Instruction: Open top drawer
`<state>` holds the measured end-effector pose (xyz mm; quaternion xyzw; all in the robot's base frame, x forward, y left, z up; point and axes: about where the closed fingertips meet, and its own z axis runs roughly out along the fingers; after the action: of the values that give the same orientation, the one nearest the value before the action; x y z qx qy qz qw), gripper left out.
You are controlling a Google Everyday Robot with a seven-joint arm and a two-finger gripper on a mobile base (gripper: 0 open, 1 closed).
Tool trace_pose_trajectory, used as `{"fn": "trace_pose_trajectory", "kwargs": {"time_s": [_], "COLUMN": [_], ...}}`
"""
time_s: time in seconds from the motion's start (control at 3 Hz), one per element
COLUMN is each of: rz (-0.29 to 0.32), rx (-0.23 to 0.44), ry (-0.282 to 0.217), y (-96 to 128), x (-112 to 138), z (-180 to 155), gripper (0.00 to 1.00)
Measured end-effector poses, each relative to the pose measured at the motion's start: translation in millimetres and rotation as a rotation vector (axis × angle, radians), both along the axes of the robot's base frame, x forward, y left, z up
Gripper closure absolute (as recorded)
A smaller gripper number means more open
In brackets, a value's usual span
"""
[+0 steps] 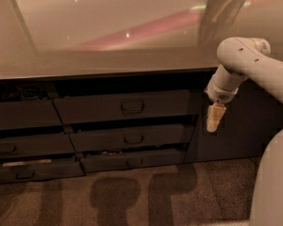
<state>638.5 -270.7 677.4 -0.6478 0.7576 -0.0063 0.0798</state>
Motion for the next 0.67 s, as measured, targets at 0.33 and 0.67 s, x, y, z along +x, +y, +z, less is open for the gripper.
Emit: {"fn": "trace_pose_trajectory", "kwargs": {"time_s": [0.33, 0.67], "rz": [0.011, 0.020], "rx": [-0.007, -0.064], "ry": [0.003, -0.018], "y": [3, 26], "x": [-3, -2], "z": [-3, 5], "gripper": [0.00, 0.00]}}
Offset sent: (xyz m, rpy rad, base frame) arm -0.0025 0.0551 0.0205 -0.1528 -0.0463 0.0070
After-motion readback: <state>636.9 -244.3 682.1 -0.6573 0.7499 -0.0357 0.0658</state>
